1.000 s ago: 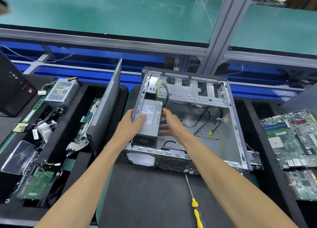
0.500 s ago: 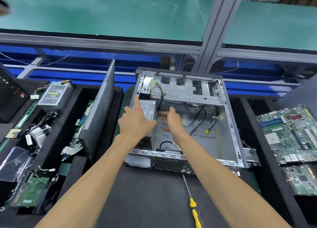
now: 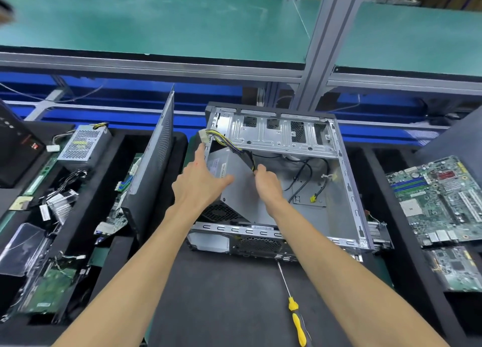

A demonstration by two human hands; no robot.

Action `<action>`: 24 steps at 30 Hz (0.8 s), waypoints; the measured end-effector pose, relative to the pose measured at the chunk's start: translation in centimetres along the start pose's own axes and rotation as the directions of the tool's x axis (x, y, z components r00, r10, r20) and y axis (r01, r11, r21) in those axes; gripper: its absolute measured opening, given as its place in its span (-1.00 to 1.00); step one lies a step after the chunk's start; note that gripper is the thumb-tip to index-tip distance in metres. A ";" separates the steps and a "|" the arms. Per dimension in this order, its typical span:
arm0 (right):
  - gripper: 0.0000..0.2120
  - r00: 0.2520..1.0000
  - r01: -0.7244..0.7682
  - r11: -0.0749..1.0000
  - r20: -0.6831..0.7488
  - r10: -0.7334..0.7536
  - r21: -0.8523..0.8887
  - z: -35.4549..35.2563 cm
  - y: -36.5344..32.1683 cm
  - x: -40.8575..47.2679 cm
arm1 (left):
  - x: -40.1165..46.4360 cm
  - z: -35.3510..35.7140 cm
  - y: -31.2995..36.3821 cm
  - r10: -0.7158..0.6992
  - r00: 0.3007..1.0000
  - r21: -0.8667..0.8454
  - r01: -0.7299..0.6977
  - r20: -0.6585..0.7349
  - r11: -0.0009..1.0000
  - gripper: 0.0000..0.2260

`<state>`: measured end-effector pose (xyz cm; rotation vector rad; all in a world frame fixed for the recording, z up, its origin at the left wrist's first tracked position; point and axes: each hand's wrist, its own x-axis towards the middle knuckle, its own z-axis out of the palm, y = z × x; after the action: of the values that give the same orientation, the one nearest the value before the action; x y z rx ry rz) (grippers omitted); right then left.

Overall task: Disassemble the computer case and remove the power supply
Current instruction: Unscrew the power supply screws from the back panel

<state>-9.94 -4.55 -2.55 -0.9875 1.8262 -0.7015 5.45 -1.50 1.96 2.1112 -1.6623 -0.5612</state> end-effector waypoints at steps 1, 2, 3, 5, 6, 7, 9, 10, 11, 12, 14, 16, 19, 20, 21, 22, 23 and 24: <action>-0.47 1.000 -0.003 1.000 0.015 0.003 0.008 -0.1 0.1 0.0 | 0.0 0.0 -0.2 0.003 1.000 -0.028 -0.003 0.013 1.000 -0.06; -0.44 1.000 -0.004 1.000 0.026 0.003 0.029 -0.1 0.1 -0.1 | 0.0 -0.1 -0.4 -0.003 0.999 -0.085 0.006 0.037 0.996 -0.05; -0.42 1.000 -0.001 0.999 0.029 -0.001 0.054 -0.3 0.2 -0.2 | 0.0 -0.1 -0.6 -0.014 0.997 -0.160 0.025 0.070 0.987 -0.06; -0.32 0.999 0.016 0.995 0.037 -0.020 0.099 -0.5 0.2 -0.8 | -0.1 0.0 -1.1 -0.030 0.993 -0.294 0.063 0.114 0.954 -0.13; -0.23 0.997 0.026 0.992 0.067 -0.034 0.121 -0.5 0.1 -1.2 | -0.2 0.1 -1.4 -0.042 0.992 -0.343 0.080 0.117 0.936 -0.18; -0.14 0.992 0.033 0.990 0.117 -0.050 0.140 -0.4 0.0 -1.7 | -0.2 0.2 -1.6 -0.054 0.992 -0.384 0.094 0.113 0.919 -0.23; 0.13 0.969 0.067 0.986 0.226 -0.100 0.151 0.2 -0.4 -2.4 | -0.3 0.4 -1.7 -0.071 0.991 -0.433 0.113 0.112 0.894 -0.30; 0.22 0.958 0.090 0.988 0.258 -0.121 0.129 0.7 -0.6 -2.6 | -0.3 0.5 -1.7 -0.075 0.990 -0.444 0.120 0.118 0.888 -0.33; 0.29 0.953 0.104 0.991 0.275 -0.125 0.088 1.1 -0.8 -2.8 | -0.3 0.6 -1.6 -0.080 0.989 -0.455 0.127 0.122 0.881 -0.34; 0.34 0.951 0.111 0.993 0.286 -0.120 0.048 1.5 -0.9 -2.8 | -0.3 0.6 -1.5 -0.086 0.989 -0.468 0.133 0.120 0.873 -0.36; 0.35 0.951 0.111 0.994 0.289 -0.106 -0.002 2.3 -1.0 -2.7 | -0.3 0.6 -1.5 -0.096 0.989 -0.483 0.137 0.109 0.865 -0.37; 0.29 0.958 0.104 0.995 0.268 -0.103 0.010 2.6 -1.1 -2.4 | -0.2 0.6 -1.6 -0.107 0.989 -0.484 0.141 0.099 0.863 -0.40; 0.19 0.952 0.097 0.994 0.285 -0.109 0.055 1.5 -0.8 -1.8 | 0.0 0.5 -1.7 -0.123 0.988 -0.523 0.151 0.088 0.839 -0.45; 0.16 0.947 0.086 0.992 0.303 -0.110 0.093 1.0 -0.6 -1.4 | 0.0 0.5 -1.7 -0.122 0.989 -0.538 0.149 0.085 0.830 -0.46; 0.15 0.940 0.067 0.988 0.322 -0.109 0.139 0.4 -0.3 -1.2 | 0.0 0.4 -1.7 -0.122 0.989 -0.547 0.145 0.079 0.824 -0.47; 0.13 0.937 0.044 0.982 0.334 -0.105 0.183 -0.1 0.0 -1.0 | -0.1 0.4 -1.7 -0.123 0.990 -0.554 0.143 0.074 0.820 -0.48; 0.10 0.934 0.025 0.976 0.343 -0.100 0.217 -0.5 0.3 -0.8 | -0.1 0.4 -1.7 -0.125 0.990 -0.556 0.141 0.067 0.819 -0.49; 0.05 0.929 0.012 0.972 0.357 -0.099 0.236 -0.8 0.4 -0.7 | -0.1 0.5 -1.8 -0.128 0.990 -0.553 0.140 0.060 0.821 -0.50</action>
<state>-10.63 -3.68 -2.21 -0.9463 1.3626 -0.6932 6.61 -1.07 0.61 1.7863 -1.1637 -0.9809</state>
